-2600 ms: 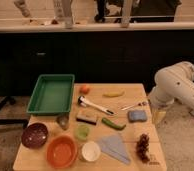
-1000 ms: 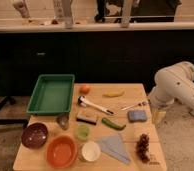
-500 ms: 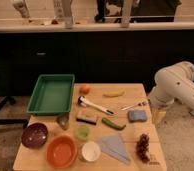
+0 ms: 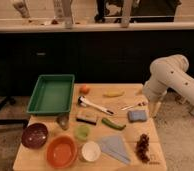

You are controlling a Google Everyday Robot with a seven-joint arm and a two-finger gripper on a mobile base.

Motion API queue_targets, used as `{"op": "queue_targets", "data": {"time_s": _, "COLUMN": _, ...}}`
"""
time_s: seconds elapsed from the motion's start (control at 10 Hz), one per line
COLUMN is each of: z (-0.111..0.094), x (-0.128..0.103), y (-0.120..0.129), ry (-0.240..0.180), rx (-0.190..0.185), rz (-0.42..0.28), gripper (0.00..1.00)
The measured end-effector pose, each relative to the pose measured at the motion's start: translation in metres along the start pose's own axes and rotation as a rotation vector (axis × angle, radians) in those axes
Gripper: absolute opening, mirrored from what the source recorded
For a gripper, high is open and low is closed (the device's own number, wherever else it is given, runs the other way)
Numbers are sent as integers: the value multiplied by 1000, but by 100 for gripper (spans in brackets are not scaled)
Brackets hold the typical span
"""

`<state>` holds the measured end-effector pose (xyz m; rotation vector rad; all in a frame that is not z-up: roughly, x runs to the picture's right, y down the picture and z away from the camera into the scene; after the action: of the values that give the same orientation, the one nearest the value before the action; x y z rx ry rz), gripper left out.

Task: Place apple in paper cup

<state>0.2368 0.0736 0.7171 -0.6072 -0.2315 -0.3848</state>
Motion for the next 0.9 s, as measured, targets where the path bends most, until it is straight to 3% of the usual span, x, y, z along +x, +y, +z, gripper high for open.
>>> {"op": "queue_targets", "data": {"time_s": 0.2, "z": 9, "x": -12, "y": -15, "ry": -43, "rx": -19, "rz": -105, "gripper": 80}}
{"op": "queue_targets", "data": {"time_s": 0.4, "z": 17, "x": -29, "y": -33, "ry": -73, "rx": 0, "rz": -203, "gripper": 80}}
{"op": "queue_targets", "data": {"time_s": 0.9, "z": 37, "x": -76, "y": -46, "ry": -48, "rx": 31, "rz": -389, "gripper": 80}}
